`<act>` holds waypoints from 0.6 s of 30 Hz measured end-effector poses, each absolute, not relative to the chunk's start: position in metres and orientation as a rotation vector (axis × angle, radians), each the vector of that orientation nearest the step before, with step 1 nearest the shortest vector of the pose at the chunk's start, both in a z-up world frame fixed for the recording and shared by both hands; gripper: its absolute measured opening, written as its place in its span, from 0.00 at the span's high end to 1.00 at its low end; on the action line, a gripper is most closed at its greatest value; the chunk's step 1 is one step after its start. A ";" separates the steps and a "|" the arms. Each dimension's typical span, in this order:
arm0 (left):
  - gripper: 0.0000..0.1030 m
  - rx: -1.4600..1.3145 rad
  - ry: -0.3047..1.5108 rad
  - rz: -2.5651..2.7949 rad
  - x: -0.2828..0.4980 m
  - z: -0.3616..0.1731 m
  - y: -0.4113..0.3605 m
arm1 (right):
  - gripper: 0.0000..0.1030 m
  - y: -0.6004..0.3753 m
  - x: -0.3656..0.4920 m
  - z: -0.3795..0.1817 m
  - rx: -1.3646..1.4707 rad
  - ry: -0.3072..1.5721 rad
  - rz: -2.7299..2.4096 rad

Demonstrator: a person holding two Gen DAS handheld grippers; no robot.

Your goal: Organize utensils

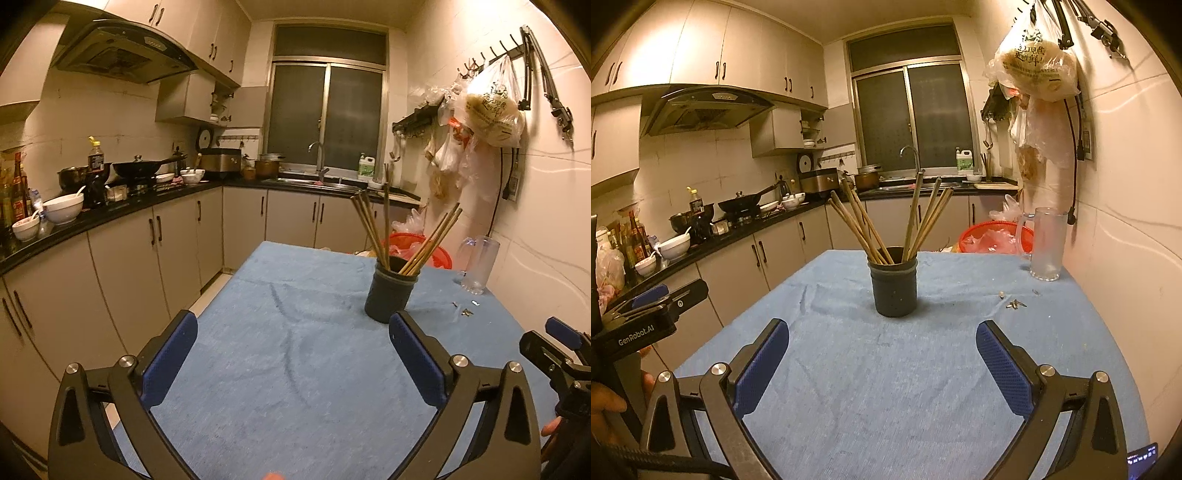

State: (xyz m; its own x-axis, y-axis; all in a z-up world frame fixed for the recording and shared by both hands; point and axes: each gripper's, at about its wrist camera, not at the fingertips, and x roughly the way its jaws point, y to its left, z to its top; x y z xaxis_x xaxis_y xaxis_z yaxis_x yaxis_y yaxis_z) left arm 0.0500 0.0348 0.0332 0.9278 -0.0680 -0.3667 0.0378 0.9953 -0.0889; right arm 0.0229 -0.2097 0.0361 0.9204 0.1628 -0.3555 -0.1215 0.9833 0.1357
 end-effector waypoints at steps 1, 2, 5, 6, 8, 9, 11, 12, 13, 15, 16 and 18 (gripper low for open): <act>0.00 -0.084 0.380 -0.049 0.049 0.033 0.036 | 0.00 -0.209 0.021 0.036 0.110 0.372 0.143; 0.00 -0.089 0.379 -0.043 0.047 0.033 0.038 | 0.00 -0.208 0.019 0.036 0.108 0.369 0.139; 0.00 -0.096 0.378 -0.030 0.042 0.034 0.043 | 0.00 -0.206 0.013 0.038 0.101 0.359 0.118; 0.00 -0.095 0.376 -0.027 0.040 0.034 0.044 | 0.00 -0.206 0.011 0.038 0.101 0.354 0.115; 0.00 -0.095 0.370 -0.020 0.036 0.034 0.045 | 0.00 -0.205 0.007 0.040 0.105 0.346 0.119; 0.00 -0.095 0.368 -0.019 0.033 0.034 0.046 | 0.00 -0.204 0.005 0.041 0.107 0.344 0.126; 0.00 -0.096 0.371 -0.020 0.028 0.034 0.047 | 0.00 -0.202 0.000 0.042 0.105 0.334 0.140; 0.00 -0.092 0.378 -0.020 0.026 0.034 0.047 | 0.00 -0.201 -0.003 0.043 0.099 0.328 0.143; 0.00 -0.087 0.387 -0.018 0.024 0.035 0.047 | 0.00 -0.200 -0.005 0.044 0.091 0.324 0.142; 0.00 -0.067 0.394 -0.015 0.019 0.035 0.045 | 0.00 -0.196 -0.009 0.046 0.071 0.315 0.142; 0.00 -0.055 0.392 -0.013 0.016 0.036 0.045 | 0.00 -0.193 -0.012 0.047 0.060 0.309 0.141; 0.00 -0.037 0.379 -0.002 0.009 0.038 0.044 | 0.00 -0.192 -0.016 0.048 0.047 0.302 0.139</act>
State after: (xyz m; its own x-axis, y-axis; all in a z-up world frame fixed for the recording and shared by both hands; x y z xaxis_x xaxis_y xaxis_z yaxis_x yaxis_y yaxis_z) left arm 0.0094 0.0440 0.0376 0.9289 -0.0083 -0.3702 -0.0053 0.9993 -0.0359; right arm -0.0163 -0.1915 0.0483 0.9452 0.1435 -0.2932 -0.1293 0.9893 0.0673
